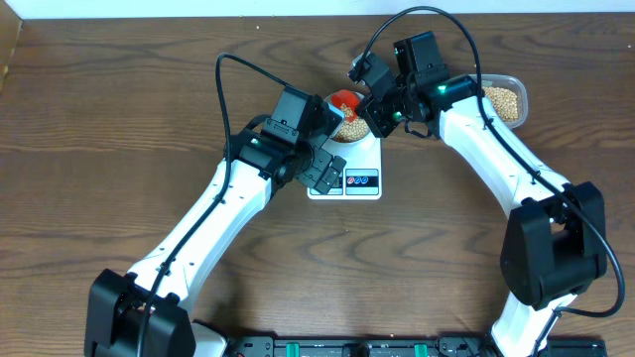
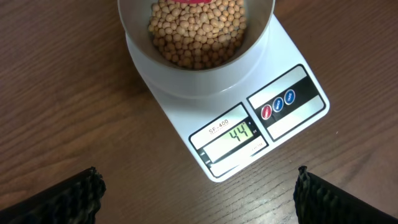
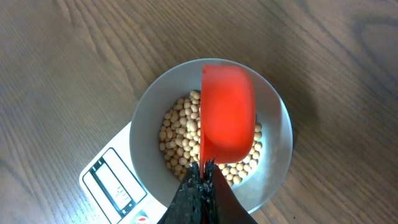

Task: Scoop item into bowl and weigh 50g on scale
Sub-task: 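Tilt the red scoop to pour more soybeans into the bowl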

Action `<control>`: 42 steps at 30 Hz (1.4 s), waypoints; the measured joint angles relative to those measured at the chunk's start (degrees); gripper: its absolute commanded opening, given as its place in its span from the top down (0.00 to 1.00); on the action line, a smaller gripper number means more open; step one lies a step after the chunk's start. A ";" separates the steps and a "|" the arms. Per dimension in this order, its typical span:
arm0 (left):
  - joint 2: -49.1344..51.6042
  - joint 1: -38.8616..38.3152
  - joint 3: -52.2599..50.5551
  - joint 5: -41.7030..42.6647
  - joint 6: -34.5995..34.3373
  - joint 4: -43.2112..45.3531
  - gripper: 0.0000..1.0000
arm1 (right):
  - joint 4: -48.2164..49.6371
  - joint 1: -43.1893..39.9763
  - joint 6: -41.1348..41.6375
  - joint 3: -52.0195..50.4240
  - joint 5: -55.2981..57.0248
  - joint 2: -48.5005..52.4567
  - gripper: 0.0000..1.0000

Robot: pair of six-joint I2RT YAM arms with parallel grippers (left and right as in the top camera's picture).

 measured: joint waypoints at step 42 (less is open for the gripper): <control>0.00 0.00 0.00 0.00 0.00 0.00 0.00 | 0.50 0.00 -9.20 0.00 0.07 -0.46 0.99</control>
